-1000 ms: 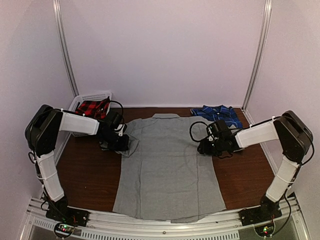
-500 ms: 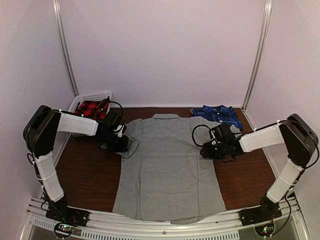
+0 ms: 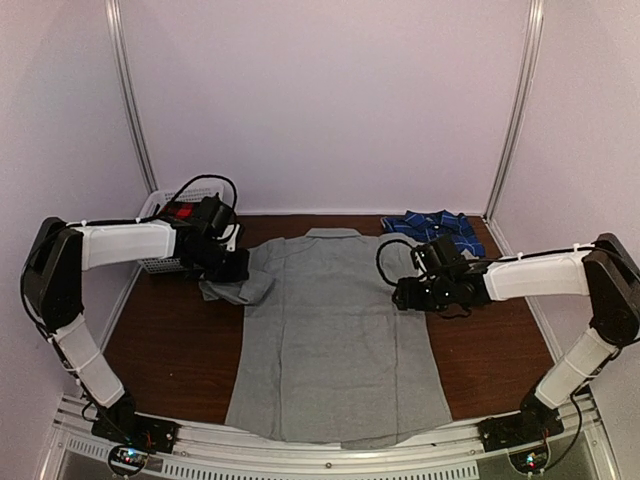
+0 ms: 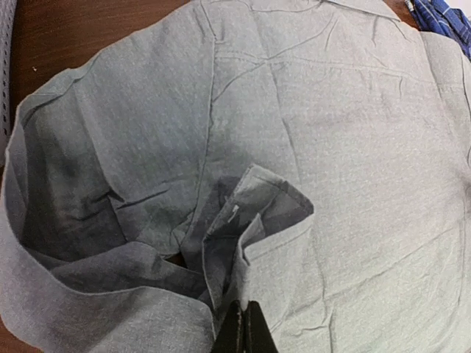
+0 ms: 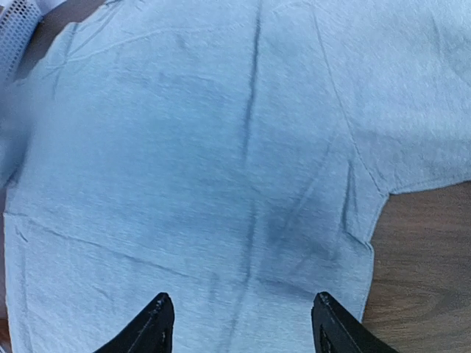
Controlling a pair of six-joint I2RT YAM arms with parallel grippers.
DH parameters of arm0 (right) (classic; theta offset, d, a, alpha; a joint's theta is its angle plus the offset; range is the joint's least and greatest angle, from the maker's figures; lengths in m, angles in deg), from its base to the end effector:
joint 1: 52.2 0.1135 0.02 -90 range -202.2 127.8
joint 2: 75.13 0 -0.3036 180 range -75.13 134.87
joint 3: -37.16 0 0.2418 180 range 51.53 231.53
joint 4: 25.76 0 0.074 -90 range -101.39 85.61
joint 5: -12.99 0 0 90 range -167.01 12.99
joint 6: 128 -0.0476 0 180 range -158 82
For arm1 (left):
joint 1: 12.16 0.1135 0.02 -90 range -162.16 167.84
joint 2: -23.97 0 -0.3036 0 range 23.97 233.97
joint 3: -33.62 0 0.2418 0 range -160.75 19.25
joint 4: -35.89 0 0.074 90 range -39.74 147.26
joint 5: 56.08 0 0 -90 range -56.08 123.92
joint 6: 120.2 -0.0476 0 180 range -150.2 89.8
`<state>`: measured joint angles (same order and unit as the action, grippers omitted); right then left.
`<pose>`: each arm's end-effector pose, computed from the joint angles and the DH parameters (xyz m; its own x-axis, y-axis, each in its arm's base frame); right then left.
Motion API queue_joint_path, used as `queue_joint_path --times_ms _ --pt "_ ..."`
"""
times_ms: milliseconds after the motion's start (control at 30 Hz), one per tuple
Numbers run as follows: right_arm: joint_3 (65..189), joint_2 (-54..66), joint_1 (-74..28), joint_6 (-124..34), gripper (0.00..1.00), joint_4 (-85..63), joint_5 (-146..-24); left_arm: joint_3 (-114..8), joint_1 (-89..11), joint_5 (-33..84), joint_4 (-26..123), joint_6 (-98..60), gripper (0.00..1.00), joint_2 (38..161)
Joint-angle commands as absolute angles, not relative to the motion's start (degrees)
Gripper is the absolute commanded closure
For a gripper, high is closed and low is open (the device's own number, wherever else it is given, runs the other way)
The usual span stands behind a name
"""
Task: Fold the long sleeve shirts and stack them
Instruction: Adjust the flattened shirt at the center of the board.
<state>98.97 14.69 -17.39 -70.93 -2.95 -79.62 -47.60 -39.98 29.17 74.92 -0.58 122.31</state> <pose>0.2527 0.1784 0.2093 -0.8570 0.0655 -0.5111 -0.1525 0.9152 0.3731 0.3190 -0.1728 0.2419 -0.8886 -0.0880 -0.4502 0.0768 0.9391 -0.3351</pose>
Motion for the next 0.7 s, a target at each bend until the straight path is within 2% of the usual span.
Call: queue_joint_path --times_ms 0,133,267,367,533,667 --pt "102.4 12.9 -15.6 -71.2 0.34 -1.2 -75.1 -46.2 -40.1 33.8 76.6 -0.7 1.00 120.0" --pt "103.5 11.7 -16.7 -70.6 0.28 3.0 -68.4 -42.4 -40.0 38.3 76.1 0.9 1.00 117.0" --pt "102.2 8.8 -21.0 -69.7 0.25 5.6 -64.2 -40.4 -39.5 41.0 75.9 2.1 0.92 114.6" --pt "100.7 6.5 -24.8 -68.9 0.22 6.5 -61.4 -40.2 -39.4 41.2 75.9 2.2 0.78 114.2" --pt "97.2 4.3 -34.7 -66.8 0.19 4.4 -63.4 -40.3 -39.4 40.9 75.8 2.4 0.47 113.6" --pt "96.2 4.5 -41.3 -64.8 0.19 1.7 -66.7 -40.5 -39.4 40.4 75.9 2.3 0.32 112.1"
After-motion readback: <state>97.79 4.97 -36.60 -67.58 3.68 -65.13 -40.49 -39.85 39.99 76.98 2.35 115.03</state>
